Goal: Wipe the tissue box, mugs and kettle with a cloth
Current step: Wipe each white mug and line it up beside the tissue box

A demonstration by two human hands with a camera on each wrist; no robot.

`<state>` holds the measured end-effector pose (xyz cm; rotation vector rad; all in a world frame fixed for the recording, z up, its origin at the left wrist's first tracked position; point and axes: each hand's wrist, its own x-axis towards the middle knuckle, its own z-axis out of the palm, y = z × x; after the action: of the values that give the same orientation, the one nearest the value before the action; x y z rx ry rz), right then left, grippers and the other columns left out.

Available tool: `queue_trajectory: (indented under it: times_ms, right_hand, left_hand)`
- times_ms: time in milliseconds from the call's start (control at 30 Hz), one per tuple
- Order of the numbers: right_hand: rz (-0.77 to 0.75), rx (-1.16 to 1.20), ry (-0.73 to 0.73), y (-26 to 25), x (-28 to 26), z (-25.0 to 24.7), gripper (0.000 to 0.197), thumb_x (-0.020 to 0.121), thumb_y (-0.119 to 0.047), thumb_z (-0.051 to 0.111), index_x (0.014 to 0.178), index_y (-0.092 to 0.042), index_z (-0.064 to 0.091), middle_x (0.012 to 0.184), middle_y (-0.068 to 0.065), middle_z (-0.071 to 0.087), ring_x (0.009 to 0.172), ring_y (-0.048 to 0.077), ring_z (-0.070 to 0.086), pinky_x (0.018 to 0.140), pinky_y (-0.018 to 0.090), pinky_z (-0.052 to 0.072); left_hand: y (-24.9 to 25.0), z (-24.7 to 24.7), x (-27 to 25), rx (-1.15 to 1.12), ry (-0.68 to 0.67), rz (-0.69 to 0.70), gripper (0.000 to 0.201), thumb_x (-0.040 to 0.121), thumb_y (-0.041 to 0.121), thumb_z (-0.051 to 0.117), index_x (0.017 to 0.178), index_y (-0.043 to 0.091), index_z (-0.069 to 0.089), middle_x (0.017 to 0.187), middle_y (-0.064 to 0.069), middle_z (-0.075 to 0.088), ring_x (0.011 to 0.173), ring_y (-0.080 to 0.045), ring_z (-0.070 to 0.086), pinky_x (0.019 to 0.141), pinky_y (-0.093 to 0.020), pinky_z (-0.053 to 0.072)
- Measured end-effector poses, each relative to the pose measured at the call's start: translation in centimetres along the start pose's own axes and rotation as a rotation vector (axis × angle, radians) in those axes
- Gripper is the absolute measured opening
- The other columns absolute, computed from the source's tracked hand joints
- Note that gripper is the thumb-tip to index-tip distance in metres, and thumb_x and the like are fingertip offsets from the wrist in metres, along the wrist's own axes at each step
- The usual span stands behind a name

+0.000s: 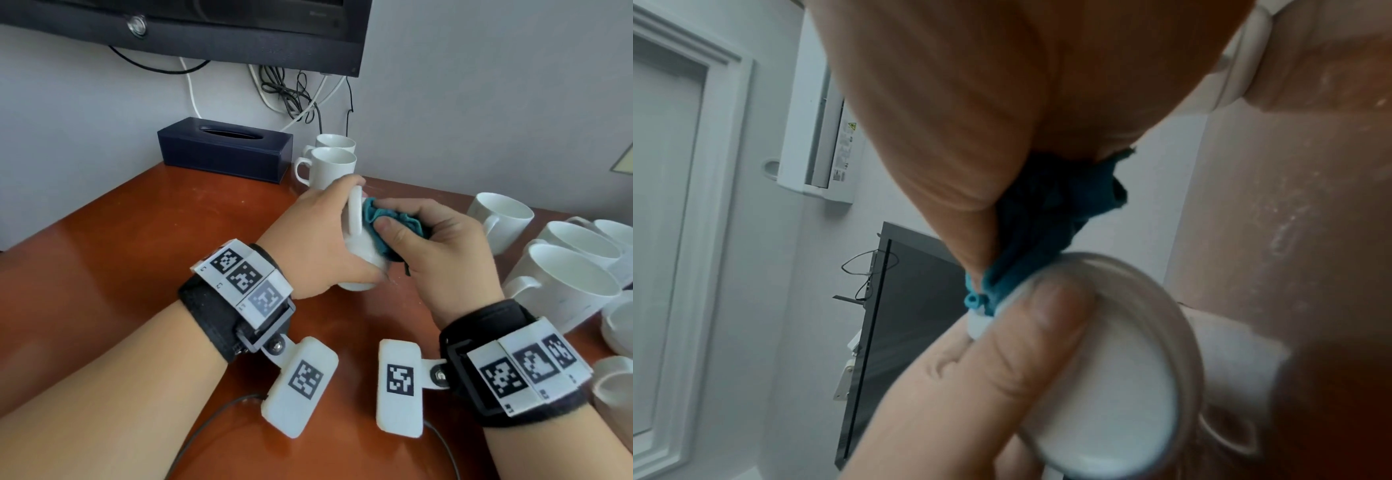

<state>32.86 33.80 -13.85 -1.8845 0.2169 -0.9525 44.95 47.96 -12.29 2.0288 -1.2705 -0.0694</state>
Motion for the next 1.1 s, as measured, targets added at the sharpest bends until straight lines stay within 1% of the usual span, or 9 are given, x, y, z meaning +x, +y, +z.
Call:
queue_trajectory:
  times_ms: [67, 133, 233, 400, 500, 600, 833, 1000, 1100]
  right_hand:
    - [-0.015, -0.021, -0.054, 0.0, -0.1, 0.0, 0.019, 0.091, -0.013, 0.079, 0.103, -0.028, 0.080, 0.099, -0.009, 0.077, 0.084, 0.002, 0.069, 0.073, 0.022, 0.054]
    - [-0.022, -0.023, -0.097, 0.0, -0.3, -0.1, 0.019, 0.091, -0.011, 0.078, 0.102, -0.027, 0.080, 0.093, -0.011, 0.075, 0.073, -0.001, 0.064, 0.065, 0.014, 0.048]
    - [-0.010, -0.009, -0.089, 0.0, -0.3, 0.0, 0.019, 0.091, -0.011, 0.079, 0.100, -0.028, 0.080, 0.094, -0.008, 0.076, 0.075, 0.001, 0.065, 0.066, 0.019, 0.051]
    - [0.053, 0.043, 0.096, 1.0, 0.3, -0.2, 0.014, 0.089, -0.023, 0.074, 0.100, -0.030, 0.080, 0.107, -0.003, 0.077, 0.102, 0.020, 0.073, 0.089, 0.048, 0.061]
    - [0.102, 0.079, 0.172, 1.2, 0.5, -0.6, 0.013, 0.096, -0.015, 0.072, 0.102, -0.025, 0.079, 0.105, -0.002, 0.077, 0.097, 0.016, 0.073, 0.078, 0.036, 0.062]
    - [0.118, 0.098, 0.148, 0.9, 0.3, -0.6, 0.015, 0.097, -0.010, 0.070, 0.103, -0.021, 0.079, 0.101, -0.003, 0.078, 0.088, 0.011, 0.072, 0.068, 0.022, 0.056]
    - [0.105, 0.201, -0.002, 0.4, -0.3, -0.3, 0.017, 0.092, -0.005, 0.075, 0.106, -0.013, 0.079, 0.094, 0.002, 0.078, 0.081, 0.016, 0.069, 0.062, 0.016, 0.051]
    - [0.131, 0.234, 0.045, 0.3, -0.3, -0.4, 0.014, 0.095, -0.006, 0.072, 0.104, -0.014, 0.078, 0.093, 0.000, 0.076, 0.074, 0.009, 0.066, 0.058, 0.017, 0.051]
    - [0.162, 0.280, 0.128, 0.5, 0.1, -0.8, 0.015, 0.097, -0.008, 0.069, 0.102, -0.019, 0.078, 0.102, 0.003, 0.078, 0.086, 0.016, 0.070, 0.065, 0.026, 0.057]
  left_hand:
    - [-0.2, -0.2, 0.1, -0.019, 0.032, -0.034, 0.111, 0.061, 0.056, 0.092, 0.152, 0.031, 0.034, 0.136, 0.007, 0.053, 0.115, -0.011, 0.052, 0.083, -0.017, 0.042]
    - [-0.3, -0.3, 0.2, -0.037, 0.040, -0.054, 0.111, 0.062, 0.057, 0.091, 0.153, 0.028, 0.035, 0.136, 0.005, 0.056, 0.115, -0.012, 0.055, 0.085, -0.022, 0.042]
    - [-0.3, -0.3, 0.1, -0.047, 0.030, -0.048, 0.109, 0.062, 0.057, 0.091, 0.152, 0.029, 0.035, 0.135, 0.007, 0.057, 0.113, -0.010, 0.056, 0.087, -0.023, 0.046]
    - [-0.1, -0.2, -0.2, -0.062, -0.052, 0.023, 0.106, 0.057, 0.059, 0.093, 0.145, 0.038, 0.038, 0.132, 0.016, 0.056, 0.116, -0.010, 0.058, 0.099, -0.035, 0.055]
    - [-0.1, -0.4, -0.1, -0.055, -0.059, 0.023, 0.108, 0.053, 0.068, 0.087, 0.145, 0.041, 0.037, 0.134, 0.018, 0.054, 0.120, -0.010, 0.056, 0.101, -0.039, 0.054]
    - [-0.5, -0.6, 0.1, -0.096, 0.017, -0.011, 0.109, 0.050, 0.074, 0.084, 0.143, 0.038, 0.041, 0.131, 0.017, 0.056, 0.117, -0.010, 0.059, 0.100, -0.040, 0.055]
    - [-1.6, -0.7, 0.4, -0.208, 0.196, -0.115, 0.102, 0.044, 0.076, 0.081, 0.130, 0.030, 0.050, 0.112, 0.014, 0.065, 0.099, -0.004, 0.066, 0.087, -0.039, 0.060]
    - [-1.4, -0.7, 0.2, -0.270, 0.122, -0.069, 0.104, 0.044, 0.073, 0.085, 0.134, 0.034, 0.049, 0.121, 0.015, 0.064, 0.109, -0.005, 0.066, 0.093, -0.041, 0.060]
    - [-1.0, -0.6, 0.0, -0.359, 0.050, -0.033, 0.100, 0.046, 0.067, 0.089, 0.133, 0.038, 0.050, 0.125, 0.017, 0.065, 0.115, -0.005, 0.066, 0.098, -0.041, 0.059]
